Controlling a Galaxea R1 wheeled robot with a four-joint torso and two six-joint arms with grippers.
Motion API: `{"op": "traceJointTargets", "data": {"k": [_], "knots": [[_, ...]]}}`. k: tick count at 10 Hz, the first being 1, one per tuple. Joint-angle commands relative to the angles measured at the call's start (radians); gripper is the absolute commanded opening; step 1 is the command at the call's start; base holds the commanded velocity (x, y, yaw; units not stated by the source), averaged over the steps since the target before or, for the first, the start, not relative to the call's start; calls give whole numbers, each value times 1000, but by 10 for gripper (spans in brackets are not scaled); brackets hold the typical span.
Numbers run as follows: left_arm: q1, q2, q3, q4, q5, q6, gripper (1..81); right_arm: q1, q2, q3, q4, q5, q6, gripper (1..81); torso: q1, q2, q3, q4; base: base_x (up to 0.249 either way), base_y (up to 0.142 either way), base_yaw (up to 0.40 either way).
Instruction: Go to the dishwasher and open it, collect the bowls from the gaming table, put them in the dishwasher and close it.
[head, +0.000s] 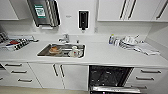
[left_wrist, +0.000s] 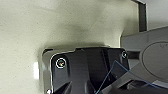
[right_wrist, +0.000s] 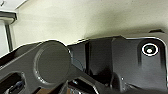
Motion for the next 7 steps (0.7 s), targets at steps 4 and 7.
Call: {"op": "traceJointTargets", "data": {"k": [4,7], "knots": [[49,82,-97,12,12,11,811,19,18,-86,-14,-47,-7,811,-135,207,177,0,0,0,0],[77,173,-206,12,1,11,811,-10,42,-141,-14,-7,-25,811,-205,311,154,0,0,0,0]]}}
